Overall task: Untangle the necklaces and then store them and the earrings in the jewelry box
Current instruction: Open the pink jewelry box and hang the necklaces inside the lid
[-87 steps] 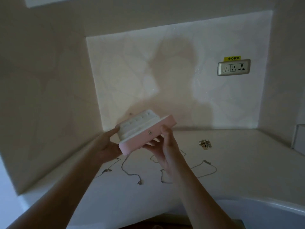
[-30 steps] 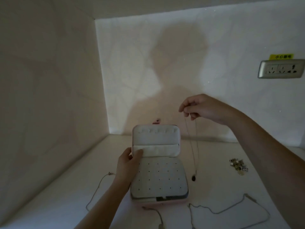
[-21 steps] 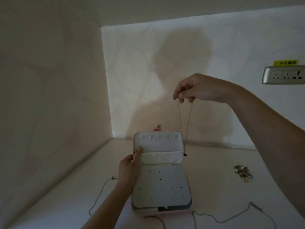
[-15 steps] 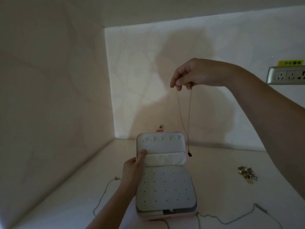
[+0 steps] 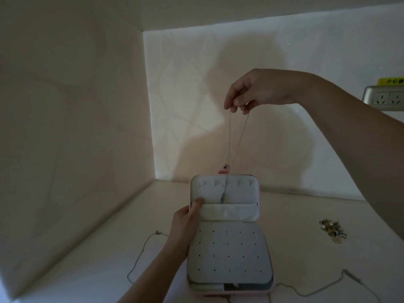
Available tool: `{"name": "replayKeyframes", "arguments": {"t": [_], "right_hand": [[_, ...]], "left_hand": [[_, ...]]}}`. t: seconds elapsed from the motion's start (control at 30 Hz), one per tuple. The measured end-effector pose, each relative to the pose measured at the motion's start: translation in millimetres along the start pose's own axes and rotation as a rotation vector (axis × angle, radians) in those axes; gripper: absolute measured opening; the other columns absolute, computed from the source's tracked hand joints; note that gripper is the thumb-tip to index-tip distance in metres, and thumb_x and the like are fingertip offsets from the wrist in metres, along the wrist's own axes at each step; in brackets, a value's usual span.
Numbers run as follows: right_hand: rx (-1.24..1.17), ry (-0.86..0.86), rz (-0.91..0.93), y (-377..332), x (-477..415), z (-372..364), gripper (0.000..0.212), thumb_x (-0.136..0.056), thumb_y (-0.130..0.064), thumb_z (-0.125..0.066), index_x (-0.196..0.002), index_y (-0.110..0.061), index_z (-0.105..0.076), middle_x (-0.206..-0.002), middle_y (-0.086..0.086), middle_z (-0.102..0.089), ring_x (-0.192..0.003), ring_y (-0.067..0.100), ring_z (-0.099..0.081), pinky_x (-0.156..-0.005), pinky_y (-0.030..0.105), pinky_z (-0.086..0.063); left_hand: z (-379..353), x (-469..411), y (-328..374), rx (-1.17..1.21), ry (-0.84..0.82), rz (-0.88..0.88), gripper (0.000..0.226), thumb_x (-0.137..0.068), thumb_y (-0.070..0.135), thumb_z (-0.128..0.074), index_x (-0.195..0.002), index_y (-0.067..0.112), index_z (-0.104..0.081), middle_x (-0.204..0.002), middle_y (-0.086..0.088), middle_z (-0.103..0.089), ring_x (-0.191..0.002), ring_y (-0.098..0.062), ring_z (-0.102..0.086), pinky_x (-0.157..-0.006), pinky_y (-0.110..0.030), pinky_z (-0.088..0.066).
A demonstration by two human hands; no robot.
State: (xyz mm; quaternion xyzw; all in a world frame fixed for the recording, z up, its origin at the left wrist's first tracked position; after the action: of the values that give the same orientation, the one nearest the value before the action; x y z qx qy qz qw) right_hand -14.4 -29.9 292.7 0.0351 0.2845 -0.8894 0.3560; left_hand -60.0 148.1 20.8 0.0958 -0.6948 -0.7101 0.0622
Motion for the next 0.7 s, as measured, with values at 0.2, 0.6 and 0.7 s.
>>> {"name": "replayKeyframes", "arguments": {"t": [0.2, 0.6, 0.7], "right_hand": [[0.001, 0.0, -0.001, 12.5, -1.3, 0.2, 0.021, -0.094, 0.003, -0.053, -0.096, -0.009, -0.07, -0.089, 0.004, -0.068, -0.069, 0.006, -0.058, -0.071, 0.016, -0.053], [0.007, 0.107, 0.019, 40.0, 9.9, -4.0, 0.02, -0.093, 0.002, -0.056, -0.099, -0.011, -0.07, -0.095, 0.005, -0.071, -0.08, 0.0, -0.065, -0.075, 0.014, -0.053], [-0.024, 0.172, 0.065, 46.2, 11.9, -8.7, 0.019, -0.092, 0.002, -0.058, -0.101, -0.01, -0.07, -0.094, 0.006, -0.071, -0.082, 0.003, -0.066, -0.076, 0.016, -0.054]], "left_hand": [[-3.5, 1.9, 0.7, -0.072, -0.007, 0.004, 0.04, -0.094, 0.047, -0.048, -0.082, 0.014, -0.067, -0.087, -0.009, -0.071, -0.079, -0.021, -0.068, -0.06, -0.024, -0.053], [-4.4, 8.2, 6.7, -0.044, -0.009, 0.063, 0.04, -0.093, 0.049, -0.048, -0.083, 0.016, -0.068, -0.084, -0.005, -0.071, -0.079, -0.018, -0.068, -0.062, -0.027, -0.051], [-5.4, 8.6, 5.9, -0.005, -0.026, 0.097, 0.04, -0.092, 0.051, -0.049, -0.086, 0.016, -0.067, -0.085, -0.005, -0.071, -0.079, -0.018, -0.069, -0.06, -0.026, -0.05]]}}
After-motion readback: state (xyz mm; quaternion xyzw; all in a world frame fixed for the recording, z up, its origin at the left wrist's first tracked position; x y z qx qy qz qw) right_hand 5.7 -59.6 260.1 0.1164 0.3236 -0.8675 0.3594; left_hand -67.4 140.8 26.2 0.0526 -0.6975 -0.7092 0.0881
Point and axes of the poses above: each hand's wrist, its own x-axis away from the middle knuckle, its own z-axis out of the back of the hand, y = z × x, the point moved 1 cm from there along -x, towards the middle knuckle
